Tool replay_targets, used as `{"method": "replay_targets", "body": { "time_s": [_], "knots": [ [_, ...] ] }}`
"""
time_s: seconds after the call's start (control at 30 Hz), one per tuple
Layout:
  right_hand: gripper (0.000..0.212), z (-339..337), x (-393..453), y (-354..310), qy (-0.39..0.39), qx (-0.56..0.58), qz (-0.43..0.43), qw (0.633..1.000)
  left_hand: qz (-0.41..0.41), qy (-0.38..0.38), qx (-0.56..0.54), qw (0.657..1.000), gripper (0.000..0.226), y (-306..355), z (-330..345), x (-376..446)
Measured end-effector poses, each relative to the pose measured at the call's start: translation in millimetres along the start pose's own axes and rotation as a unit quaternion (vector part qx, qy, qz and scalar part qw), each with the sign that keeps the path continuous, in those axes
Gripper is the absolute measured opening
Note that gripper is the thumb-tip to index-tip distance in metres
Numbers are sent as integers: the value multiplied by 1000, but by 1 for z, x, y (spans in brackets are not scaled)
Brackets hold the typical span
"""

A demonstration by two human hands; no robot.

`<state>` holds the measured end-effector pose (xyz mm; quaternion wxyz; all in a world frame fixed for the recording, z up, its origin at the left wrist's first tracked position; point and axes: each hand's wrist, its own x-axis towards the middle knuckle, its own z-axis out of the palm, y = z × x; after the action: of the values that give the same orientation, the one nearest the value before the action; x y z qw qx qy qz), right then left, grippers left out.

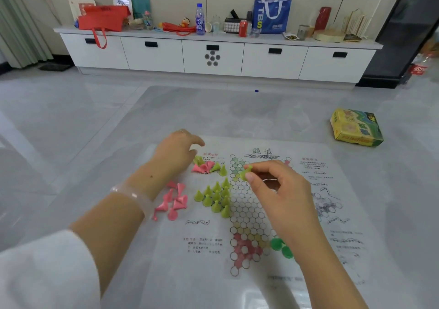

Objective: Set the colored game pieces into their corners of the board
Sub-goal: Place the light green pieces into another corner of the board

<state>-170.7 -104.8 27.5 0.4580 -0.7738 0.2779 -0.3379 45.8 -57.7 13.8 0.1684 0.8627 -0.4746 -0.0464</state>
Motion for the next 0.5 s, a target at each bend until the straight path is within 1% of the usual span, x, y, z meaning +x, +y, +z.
{"method": "replay_targets", "body": {
  "time_s": [0.03,0.1,0.2,0.3,0.43,0.5],
  "knots": [
    [11,-1,0,0,-1,1,-1,1000,28,-40,40,998,36,-3,2,9],
    [11,-4,1,-1,0,2,-3,1000,78,-102,83,988,39,-7,3,19],
    [13,-6,3,-1,1,8,-5,1000,117,-147,112,976,39,-12,6,24],
    [16,-6,3,-1,-1,10,-8,1000,125,-131,118,976,33,-14,10,23],
    [13,-7,3,1,5,8,1,1000,103,-105,116,982,28,-15,15,20],
    [15,-7,3,2,9,4,6,1000,87,-84,94,988,27,-17,12,15]
  ]
}}
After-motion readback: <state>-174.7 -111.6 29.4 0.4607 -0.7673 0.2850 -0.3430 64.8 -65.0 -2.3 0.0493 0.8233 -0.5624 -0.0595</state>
